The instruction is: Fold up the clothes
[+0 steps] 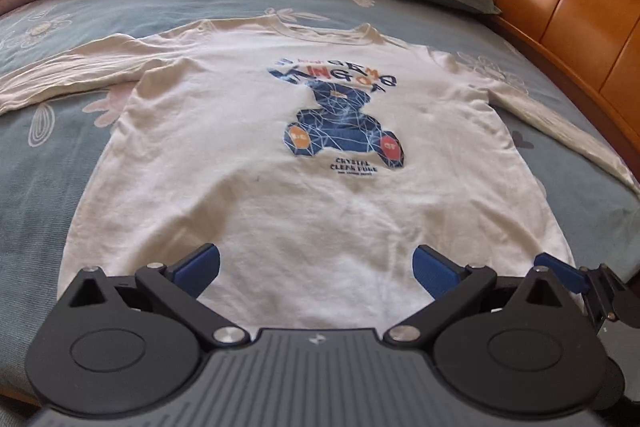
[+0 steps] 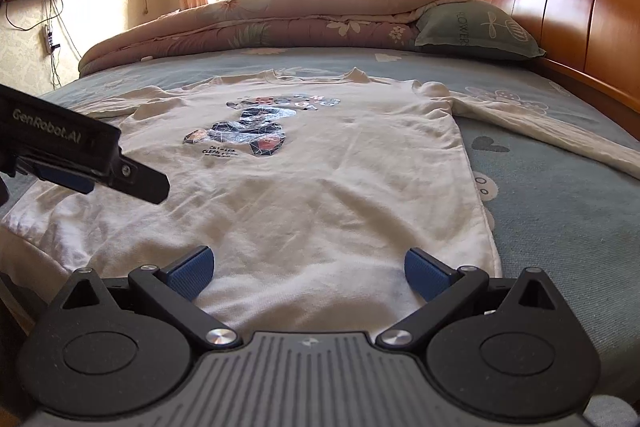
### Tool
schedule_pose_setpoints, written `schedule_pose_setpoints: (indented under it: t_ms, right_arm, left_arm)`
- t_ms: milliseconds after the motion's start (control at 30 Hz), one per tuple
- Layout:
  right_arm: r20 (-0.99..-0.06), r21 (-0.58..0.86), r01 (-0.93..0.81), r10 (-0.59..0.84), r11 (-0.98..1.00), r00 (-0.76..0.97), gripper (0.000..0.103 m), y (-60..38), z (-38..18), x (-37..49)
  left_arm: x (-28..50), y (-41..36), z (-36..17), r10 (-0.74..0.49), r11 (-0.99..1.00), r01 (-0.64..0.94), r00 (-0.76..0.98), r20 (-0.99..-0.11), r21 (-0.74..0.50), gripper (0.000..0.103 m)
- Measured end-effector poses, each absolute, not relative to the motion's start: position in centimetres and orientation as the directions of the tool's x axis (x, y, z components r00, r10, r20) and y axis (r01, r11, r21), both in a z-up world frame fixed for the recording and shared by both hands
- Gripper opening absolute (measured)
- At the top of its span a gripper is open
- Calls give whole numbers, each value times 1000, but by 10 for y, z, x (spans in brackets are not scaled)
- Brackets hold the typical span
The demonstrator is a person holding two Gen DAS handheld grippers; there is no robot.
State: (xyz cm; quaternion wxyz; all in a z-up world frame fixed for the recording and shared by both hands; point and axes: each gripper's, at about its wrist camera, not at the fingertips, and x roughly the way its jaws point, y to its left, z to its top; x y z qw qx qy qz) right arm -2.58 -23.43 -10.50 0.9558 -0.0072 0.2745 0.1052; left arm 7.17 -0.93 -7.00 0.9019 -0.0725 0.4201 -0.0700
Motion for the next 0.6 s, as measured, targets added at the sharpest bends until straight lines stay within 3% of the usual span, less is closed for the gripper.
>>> schedule_pose_setpoints:
  t_ms: [467, 600]
  right_arm:
    - [-527, 36, -201, 189, 979, 828, 103, -233, -105, -26]
    - [-537, 36, -201, 188, 979, 823, 103, -233, -104, -25]
  left_arm:
    - [57, 12, -72, -288, 949, 68, 584, -759, -308, 102]
    - [54, 26, -65, -292, 944, 62, 621, -728, -325, 102]
